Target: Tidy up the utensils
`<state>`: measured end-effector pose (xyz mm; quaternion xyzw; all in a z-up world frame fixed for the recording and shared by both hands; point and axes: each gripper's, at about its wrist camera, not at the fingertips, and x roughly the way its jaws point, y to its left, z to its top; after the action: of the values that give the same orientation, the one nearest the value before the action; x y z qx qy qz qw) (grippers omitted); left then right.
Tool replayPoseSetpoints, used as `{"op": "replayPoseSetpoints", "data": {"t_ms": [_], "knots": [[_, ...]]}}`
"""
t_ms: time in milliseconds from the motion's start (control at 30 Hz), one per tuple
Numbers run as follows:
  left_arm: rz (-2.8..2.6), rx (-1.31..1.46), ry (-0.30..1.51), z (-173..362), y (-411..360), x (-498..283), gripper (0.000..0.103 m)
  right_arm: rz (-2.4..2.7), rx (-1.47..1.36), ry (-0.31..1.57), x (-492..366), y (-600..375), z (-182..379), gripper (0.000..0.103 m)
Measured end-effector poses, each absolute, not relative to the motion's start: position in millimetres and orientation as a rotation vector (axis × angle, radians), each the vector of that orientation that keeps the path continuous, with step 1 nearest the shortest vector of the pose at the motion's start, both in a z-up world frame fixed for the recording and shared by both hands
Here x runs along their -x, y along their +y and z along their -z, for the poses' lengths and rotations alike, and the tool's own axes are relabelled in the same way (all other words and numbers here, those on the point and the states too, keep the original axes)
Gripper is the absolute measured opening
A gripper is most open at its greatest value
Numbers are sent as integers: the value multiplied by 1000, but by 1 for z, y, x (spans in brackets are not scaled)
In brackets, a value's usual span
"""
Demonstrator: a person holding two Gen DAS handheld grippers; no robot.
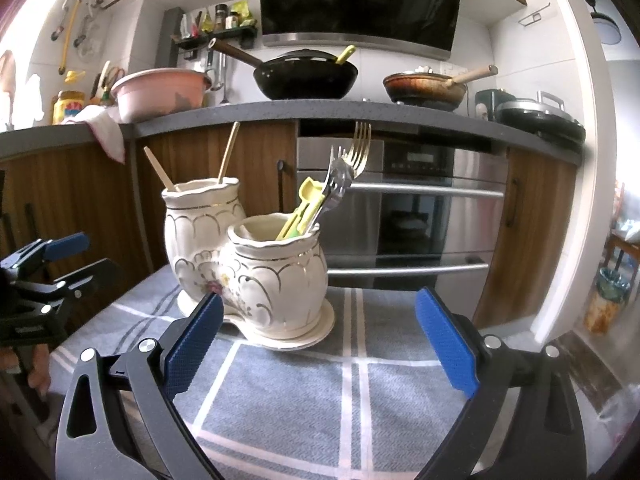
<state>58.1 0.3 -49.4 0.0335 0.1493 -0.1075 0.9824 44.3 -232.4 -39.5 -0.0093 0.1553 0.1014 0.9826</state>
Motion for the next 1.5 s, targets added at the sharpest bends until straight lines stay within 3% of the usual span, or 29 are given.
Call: {"op": "replayPoseSetpoints", "data": {"t_ms": [1500], "knots": [[220, -66, 290, 48, 1, -55, 98, -203, 18, 311, -45, -233, 40, 96]]}}
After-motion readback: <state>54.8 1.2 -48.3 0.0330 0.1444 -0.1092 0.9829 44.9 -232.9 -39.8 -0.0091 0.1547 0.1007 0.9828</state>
